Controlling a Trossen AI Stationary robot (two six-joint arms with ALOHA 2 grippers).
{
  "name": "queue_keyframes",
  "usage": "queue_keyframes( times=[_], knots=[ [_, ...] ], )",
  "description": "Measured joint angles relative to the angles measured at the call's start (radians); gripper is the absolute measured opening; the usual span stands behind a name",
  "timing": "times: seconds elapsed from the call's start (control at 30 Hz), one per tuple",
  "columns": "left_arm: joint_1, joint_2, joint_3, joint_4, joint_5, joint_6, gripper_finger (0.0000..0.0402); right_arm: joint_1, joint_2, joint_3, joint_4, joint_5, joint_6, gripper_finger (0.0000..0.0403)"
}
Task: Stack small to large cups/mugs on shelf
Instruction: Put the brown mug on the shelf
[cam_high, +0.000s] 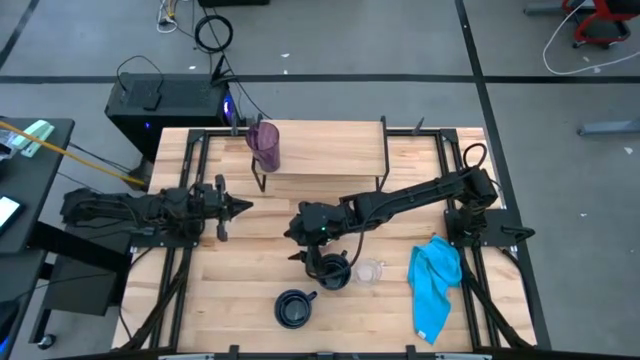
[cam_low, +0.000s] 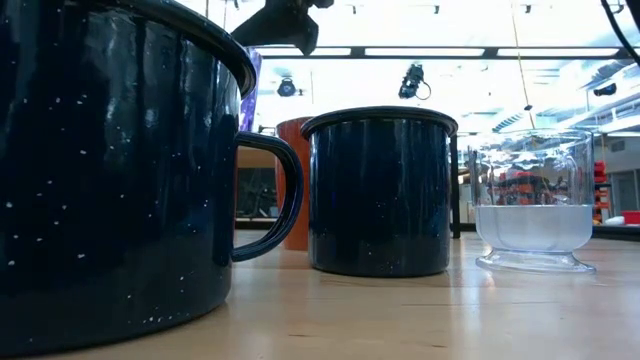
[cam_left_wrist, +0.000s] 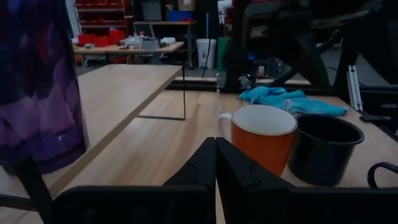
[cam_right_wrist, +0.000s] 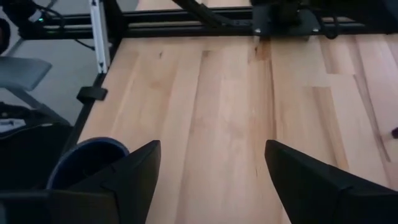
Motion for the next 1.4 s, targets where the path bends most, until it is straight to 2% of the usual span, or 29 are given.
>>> queue_keyframes(
  times=[0.37, 0.6, 0.8, 1.07, 1.2, 1.4],
  knots=[
    [-0.033, -0.079, -0.082, -0.003, -0.047, -0.013, 0.0007, 0.004, -0.007, 0.007, -0.02, 0.007, -0.006, 0.0292],
    [-0.033, -0.092, -0.085, -0.008, -0.071, -0.011, 0.0017, 0.004, -0.008, 0.007, -0.054, 0.006, -0.012, 0.0292],
    [-0.033, -0.091, -0.085, -0.013, -0.073, -0.011, 0.0007, 0.001, -0.021, 0.007, -0.141, 0.01, -0.01, 0.0292],
    [-0.033, -0.091, -0.085, -0.012, -0.074, -0.017, 0.0039, -0.04, -0.035, 0.008, -0.302, 0.085, 0.048, 0.0286],
    [-0.033, -0.09, -0.086, -0.014, -0.074, -0.034, 0.004, -0.036, -0.035, 0.008, -0.393, 0.086, -0.01, 0.0274],
    [-0.033, -0.09, -0.086, -0.016, -0.075, -0.034, 0.0025, 0.002, -0.035, 0.007, -0.439, 0.097, -0.13, 0.0259]
  ],
)
